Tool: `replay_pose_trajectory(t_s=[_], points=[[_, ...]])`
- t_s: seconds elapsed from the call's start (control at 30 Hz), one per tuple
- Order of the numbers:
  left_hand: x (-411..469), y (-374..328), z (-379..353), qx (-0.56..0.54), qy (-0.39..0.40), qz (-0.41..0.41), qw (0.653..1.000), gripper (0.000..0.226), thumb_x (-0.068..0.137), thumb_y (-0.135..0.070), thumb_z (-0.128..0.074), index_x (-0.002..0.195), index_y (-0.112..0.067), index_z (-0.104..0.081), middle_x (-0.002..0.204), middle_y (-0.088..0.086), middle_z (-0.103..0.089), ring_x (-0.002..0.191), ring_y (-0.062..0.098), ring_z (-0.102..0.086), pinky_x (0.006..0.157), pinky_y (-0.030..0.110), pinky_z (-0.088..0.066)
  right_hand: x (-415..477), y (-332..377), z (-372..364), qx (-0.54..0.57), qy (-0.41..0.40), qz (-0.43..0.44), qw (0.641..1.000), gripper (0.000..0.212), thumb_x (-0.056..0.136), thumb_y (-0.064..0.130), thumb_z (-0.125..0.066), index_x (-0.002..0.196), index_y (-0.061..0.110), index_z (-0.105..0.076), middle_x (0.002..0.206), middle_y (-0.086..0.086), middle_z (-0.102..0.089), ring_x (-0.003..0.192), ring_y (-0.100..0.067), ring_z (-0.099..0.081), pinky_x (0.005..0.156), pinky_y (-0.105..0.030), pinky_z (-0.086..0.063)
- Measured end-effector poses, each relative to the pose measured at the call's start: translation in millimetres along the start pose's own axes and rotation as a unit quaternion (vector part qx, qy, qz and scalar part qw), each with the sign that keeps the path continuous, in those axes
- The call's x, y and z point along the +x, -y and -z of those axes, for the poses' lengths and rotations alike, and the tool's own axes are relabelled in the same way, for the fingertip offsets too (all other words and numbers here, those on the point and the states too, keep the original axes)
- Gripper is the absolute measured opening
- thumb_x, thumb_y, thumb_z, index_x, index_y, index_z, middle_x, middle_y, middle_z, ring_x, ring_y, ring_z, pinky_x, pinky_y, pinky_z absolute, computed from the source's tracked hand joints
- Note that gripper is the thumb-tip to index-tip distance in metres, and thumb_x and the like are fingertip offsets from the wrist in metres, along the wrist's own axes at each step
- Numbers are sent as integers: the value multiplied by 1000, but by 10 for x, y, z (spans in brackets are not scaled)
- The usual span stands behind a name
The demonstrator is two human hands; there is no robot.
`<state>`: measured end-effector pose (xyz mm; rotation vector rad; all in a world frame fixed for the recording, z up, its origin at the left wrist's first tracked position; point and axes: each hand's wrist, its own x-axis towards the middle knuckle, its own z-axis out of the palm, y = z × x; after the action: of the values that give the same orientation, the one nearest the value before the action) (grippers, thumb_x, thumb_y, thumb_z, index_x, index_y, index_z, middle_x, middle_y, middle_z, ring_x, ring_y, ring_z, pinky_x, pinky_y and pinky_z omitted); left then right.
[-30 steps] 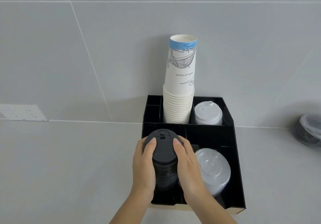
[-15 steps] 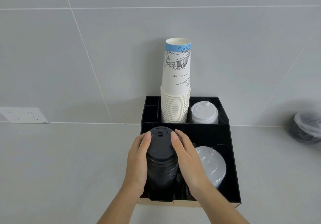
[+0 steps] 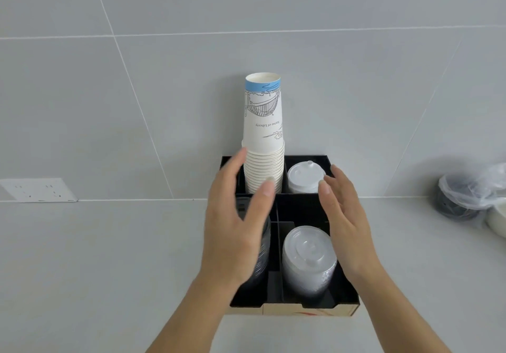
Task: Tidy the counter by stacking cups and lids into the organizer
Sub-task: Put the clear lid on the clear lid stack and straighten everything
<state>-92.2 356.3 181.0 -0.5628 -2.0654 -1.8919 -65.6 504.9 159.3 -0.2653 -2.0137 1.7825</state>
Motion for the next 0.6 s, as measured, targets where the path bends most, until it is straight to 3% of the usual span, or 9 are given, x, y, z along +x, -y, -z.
replay_pose_trajectory(t_s=[0.17,0.3,0.43,0.6], points=[[-234,17,-416,37,105,-40,993,54,80,-49,-49,132,-40,-37,139,-20,-42,133,-2,-34,107,12,-27,-108,-35,184,2,-1,-1,1000,50,75,54,-44,125,50,-37,129,28,-46,123,8,-42,96,-18,-34],[-475,285,-620,49,155,6,987,59,80,-57,-48,135,-44,-30,145,-22,-34,136,-6,-24,111,15,-23,-182,-227,269,2,1,-34,999,63,75,52,-48,136,41,-35,136,19,-44,128,1,-40,105,-25,-32],[-641,586,-688,90,170,42,981,60,77,-65,-44,132,-55,-22,150,-21,-26,137,-8,-18,111,18,-20,-238,-439,273,-15,14,-75,997,72,71,58,-50,139,38,-34,142,15,-41,130,1,-37,109,-27,-30],[-698,920,-673,152,168,66,972,68,77,-66,-43,138,-51,-16,152,-19,-21,139,-6,-14,115,27,-22,-266,-671,259,-17,34,-117,992,72,73,56,-51,140,37,-32,144,14,-37,130,2,-34,104,-22,-27]])
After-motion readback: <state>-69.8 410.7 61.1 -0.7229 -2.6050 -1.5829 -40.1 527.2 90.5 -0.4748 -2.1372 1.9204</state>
